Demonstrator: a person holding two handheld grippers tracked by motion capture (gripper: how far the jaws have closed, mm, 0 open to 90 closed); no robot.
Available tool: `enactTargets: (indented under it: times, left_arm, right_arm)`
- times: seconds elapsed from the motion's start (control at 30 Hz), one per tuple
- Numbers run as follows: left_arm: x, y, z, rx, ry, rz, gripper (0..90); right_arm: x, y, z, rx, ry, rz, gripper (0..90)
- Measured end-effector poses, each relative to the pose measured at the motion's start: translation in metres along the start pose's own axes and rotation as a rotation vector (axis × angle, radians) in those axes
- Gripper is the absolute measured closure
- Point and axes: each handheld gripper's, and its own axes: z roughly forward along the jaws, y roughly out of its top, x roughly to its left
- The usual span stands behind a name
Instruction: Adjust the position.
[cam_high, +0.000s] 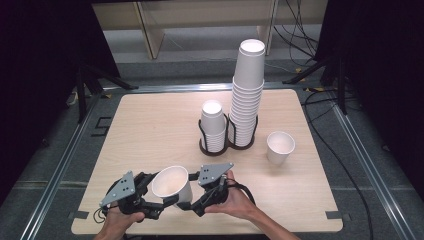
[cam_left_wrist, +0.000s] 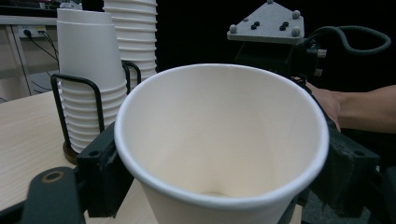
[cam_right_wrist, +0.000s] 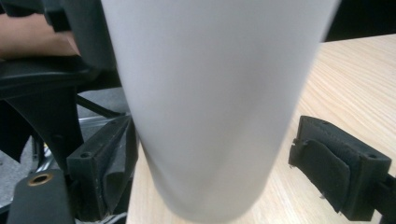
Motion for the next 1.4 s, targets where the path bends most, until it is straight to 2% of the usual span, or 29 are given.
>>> enactTargets:
  times: [0.03, 0.07, 0.1, 0.17, 0.2, 0.27, 0.37, 0.47, 0.5, 0.57, 0.6, 0.63, 0.67, 0.7, 0.73, 0.8, 0.83, 0.97, 1.0, 1.03, 1.13, 1.2, 1.23, 1.37, 1.4]
  left_arm:
    - [0.0, 0.0, 0.0, -0.005, 0.002, -0.012, 18.1]
    - [0.001, 0.0, -0.001, -0.005, 0.006, -0.011, 18.1]
    - [0.002, 0.0, -0.001, -0.004, 0.006, -0.007, 18.1]
    - [0.003, 0.0, -0.002, -0.002, 0.021, -0.011, 18.1]
    - [0.004, 0.001, -0.004, 0.014, 0.03, 0.006, 18.1]
    - [0.005, 0.0, -0.003, 0.008, 0.062, -0.011, 18.0]
    - [0.009, -0.001, -0.005, 0.018, 0.112, 0.004, 18.0]
    - [0.013, -0.002, -0.006, 0.034, 0.165, 0.002, 17.9]
    - [0.017, -0.002, -0.005, 0.029, 0.184, 0.032, 17.9]
    - [0.021, -0.003, -0.007, 0.045, 0.221, 0.034, 17.9]
    - [0.024, -0.004, -0.005, 0.026, 0.228, 0.045, 17.9]
    - [0.026, -0.003, -0.007, 0.053, 0.255, 0.054, 17.8]
    - [0.027, -0.004, -0.007, 0.05, 0.267, 0.051, 17.9]
    - [0.03, -0.005, -0.007, 0.035, 0.278, 0.051, 17.9]
    - [0.031, -0.005, -0.009, 0.057, 0.312, 0.031, 17.9]
    - [0.037, -0.007, -0.009, 0.028, 0.328, 0.023, 17.8]
    - [0.038, -0.007, -0.011, 0.046, 0.356, 0.015, 17.8]
    - [0.049, -0.008, -0.013, 0.053, 0.413, 0.002, 17.8]
    - [0.054, -0.008, -0.01, 0.03, 0.416, 0.001, 17.8]
    - [0.055, -0.008, -0.01, 0.037, 0.428, -0.002, 17.8]
    - [0.063, -0.007, -0.004, 0.055, 0.452, 0.003, 17.8]
    - [0.068, -0.007, 0.0, 0.058, 0.456, 0.006, 17.8]
    - [0.07, -0.008, 0.002, 0.044, 0.455, 0.005, 17.8]
    - [0.077, -0.009, 0.007, 0.057, 0.468, 0.0, 17.7]
    - [0.08, -0.01, 0.007, 0.062, 0.47, 0.001, 17.6]
  right_arm:
    - [0.0, 0.0, -0.003, 0.01, -0.005, 0.007, 15.3]
    - [-0.002, 0.0, -0.005, 0.003, -0.013, -0.013, 15.4]
    - [-0.001, -0.001, -0.007, 0.007, -0.018, 0.013, 15.3]
    - [-0.001, -0.002, -0.014, 0.012, -0.03, 0.019, 15.3]
    - [-0.002, -0.003, -0.017, 0.009, -0.04, 0.021, 15.4]
    - [-0.003, -0.004, -0.024, 0.015, -0.059, 0.017, 15.4]
    - [-0.003, -0.007, -0.036, 0.031, -0.108, 0.014, 15.4]
    - [-0.004, -0.012, -0.047, 0.037, -0.148, 0.011, 15.6]
    - [-0.004, -0.013, -0.05, 0.044, -0.168, 0.023, 15.5]
    - [-0.005, -0.016, -0.058, 0.05, -0.194, 0.021, 15.7]
    - [-0.005, -0.017, -0.06, 0.049, -0.21, 0.029, 15.6]
    - [-0.005, -0.017, -0.063, 0.053, -0.224, 0.027, 15.8]
    - [-0.006, -0.018, -0.066, 0.054, -0.236, 0.02, 16.0]
    - [-0.006, -0.019, -0.068, 0.055, -0.245, 0.033, 16.2]
    - [-0.007, -0.02, -0.071, 0.056, -0.249, 0.041, 16.5]
    - [-0.007, -0.023, -0.076, 0.059, -0.276, 0.025, 17.1]
    - [-0.006, -0.025, -0.078, 0.062, -0.277, 0.046, 17.4]
    - [-0.005, -0.032, -0.087, 0.074, -0.308, 0.045, 17.9]
    - [-0.004, -0.033, -0.089, 0.074, -0.306, 0.058, 18.0]
    - [-0.003, -0.035, -0.091, 0.076, -0.315, 0.049, 18.1]
    - [0.0, -0.038, -0.096, 0.081, -0.326, 0.061, 18.2]
    - [0.0, -0.042, -0.098, 0.084, -0.339, 0.06, 18.2]
    - [0.001, -0.044, -0.1, 0.092, -0.336, 0.079, 18.2]
    - [0.002, -0.049, -0.106, 0.106, -0.366, 0.087, 18.1]
    - [0.003, -0.05, -0.107, 0.11, -0.366, 0.106, 18.1]
